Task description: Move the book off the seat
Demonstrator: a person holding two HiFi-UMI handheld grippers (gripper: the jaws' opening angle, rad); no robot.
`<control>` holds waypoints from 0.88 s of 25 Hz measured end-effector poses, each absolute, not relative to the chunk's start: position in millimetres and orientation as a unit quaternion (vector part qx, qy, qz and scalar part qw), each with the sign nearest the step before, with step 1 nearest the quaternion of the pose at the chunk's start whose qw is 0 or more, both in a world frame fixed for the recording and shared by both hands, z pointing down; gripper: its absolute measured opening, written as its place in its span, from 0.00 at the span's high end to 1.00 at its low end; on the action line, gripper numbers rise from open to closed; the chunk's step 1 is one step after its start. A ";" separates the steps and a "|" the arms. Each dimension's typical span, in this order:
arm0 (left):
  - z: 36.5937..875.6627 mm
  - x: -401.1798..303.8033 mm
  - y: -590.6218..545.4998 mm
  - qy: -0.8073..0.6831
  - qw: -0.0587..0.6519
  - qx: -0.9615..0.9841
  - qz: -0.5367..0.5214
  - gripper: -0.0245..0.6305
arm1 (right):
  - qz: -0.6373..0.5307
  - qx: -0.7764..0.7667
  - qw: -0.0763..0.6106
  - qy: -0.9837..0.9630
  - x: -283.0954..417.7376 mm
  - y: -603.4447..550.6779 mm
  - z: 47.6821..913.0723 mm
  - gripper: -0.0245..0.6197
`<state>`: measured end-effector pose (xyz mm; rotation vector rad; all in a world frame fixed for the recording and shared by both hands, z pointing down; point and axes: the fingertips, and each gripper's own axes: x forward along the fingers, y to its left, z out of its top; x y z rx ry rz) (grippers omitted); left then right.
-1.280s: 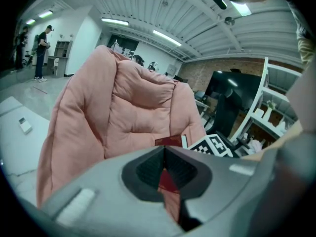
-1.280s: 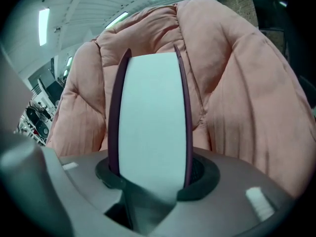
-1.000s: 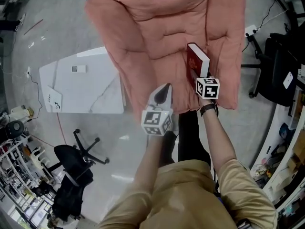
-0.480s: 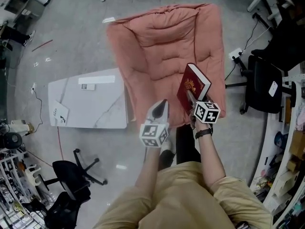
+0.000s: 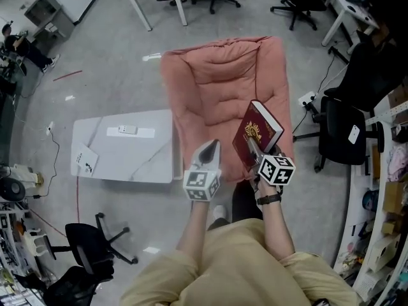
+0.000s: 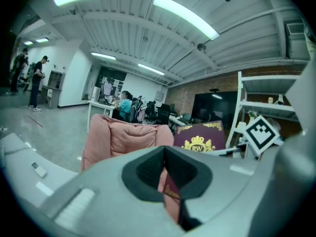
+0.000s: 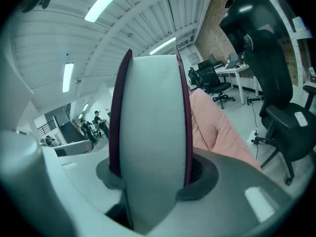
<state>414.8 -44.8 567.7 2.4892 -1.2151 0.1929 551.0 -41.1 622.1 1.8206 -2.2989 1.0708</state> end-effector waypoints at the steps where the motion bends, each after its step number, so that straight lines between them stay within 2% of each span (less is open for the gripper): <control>1: 559.7 413.0 -41.9 -0.430 0.177 0.883 0.066 0.96 | 0.338 0.584 0.002 -0.738 548.2 -36.3 610.6 0.63; 11: 455.8 404.2 -7.6 -0.420 0.066 0.904 0.038 0.96 | 0.233 0.584 -0.038 -0.777 519.9 -2.0 497.0 0.63; 22: 374.9 347.9 21.5 -0.453 0.023 0.891 -0.016 0.96 | 0.102 0.591 -0.052 -0.798 485.4 32.9 390.1 0.63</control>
